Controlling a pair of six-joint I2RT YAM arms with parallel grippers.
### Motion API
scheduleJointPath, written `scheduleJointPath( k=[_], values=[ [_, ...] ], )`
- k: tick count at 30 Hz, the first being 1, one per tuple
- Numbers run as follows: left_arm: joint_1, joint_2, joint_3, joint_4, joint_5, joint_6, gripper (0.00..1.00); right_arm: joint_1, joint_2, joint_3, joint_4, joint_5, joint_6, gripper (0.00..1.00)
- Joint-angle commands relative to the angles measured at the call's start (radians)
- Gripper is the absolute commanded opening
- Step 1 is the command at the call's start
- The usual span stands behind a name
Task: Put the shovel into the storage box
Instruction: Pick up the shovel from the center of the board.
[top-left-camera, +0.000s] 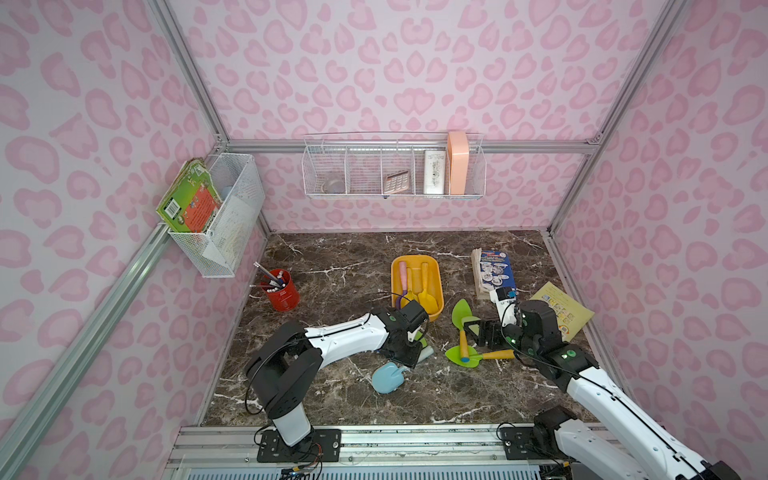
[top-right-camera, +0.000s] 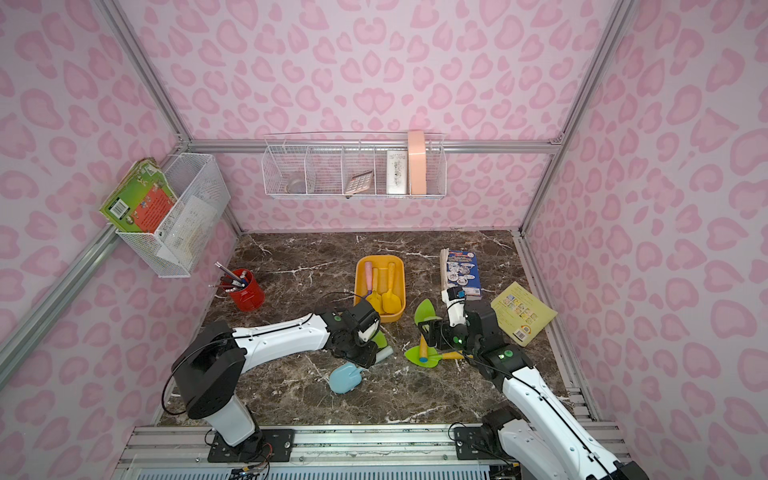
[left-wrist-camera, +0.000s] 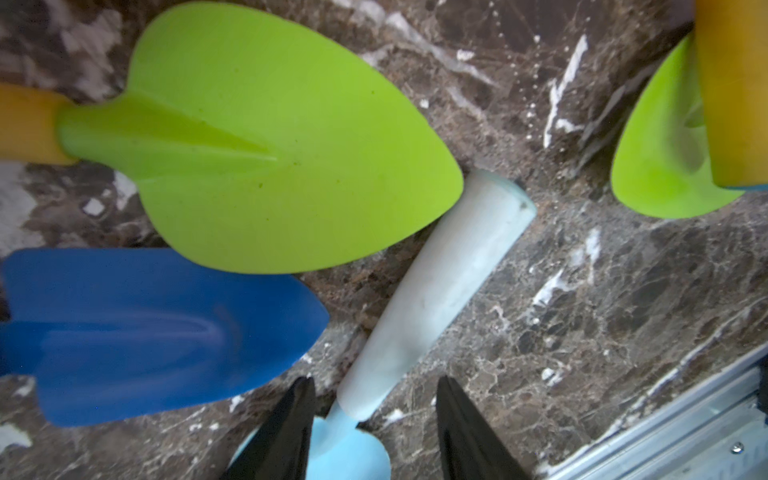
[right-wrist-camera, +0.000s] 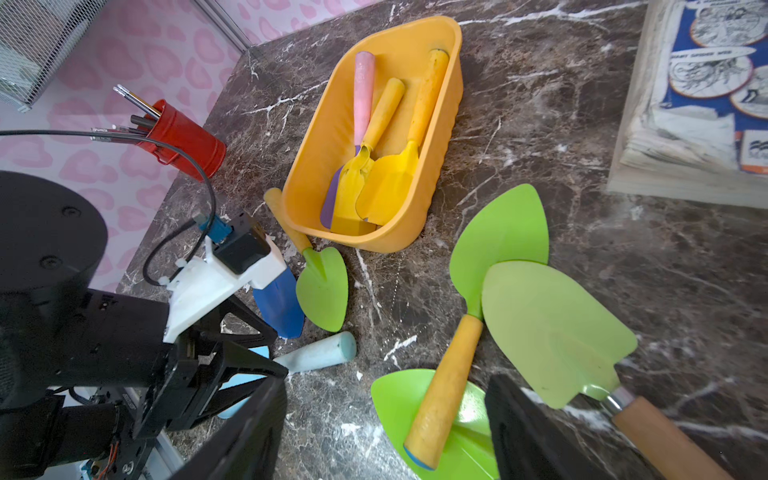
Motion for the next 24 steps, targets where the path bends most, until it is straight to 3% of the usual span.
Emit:
scheduleJointPath(
  k=[1,24],
  values=[
    [-0.008,0.014,0.004,-0.001,-0.009,0.016,0.52,0.0,0.001,-0.003,0.029,-0.004,0.006,0.78],
    [-0.083,0.077,0.059,-0.083,-0.154,0.029,0.41,0.001,-0.006,-0.036,0.054,0.014,0.019,0.78]
  ],
)
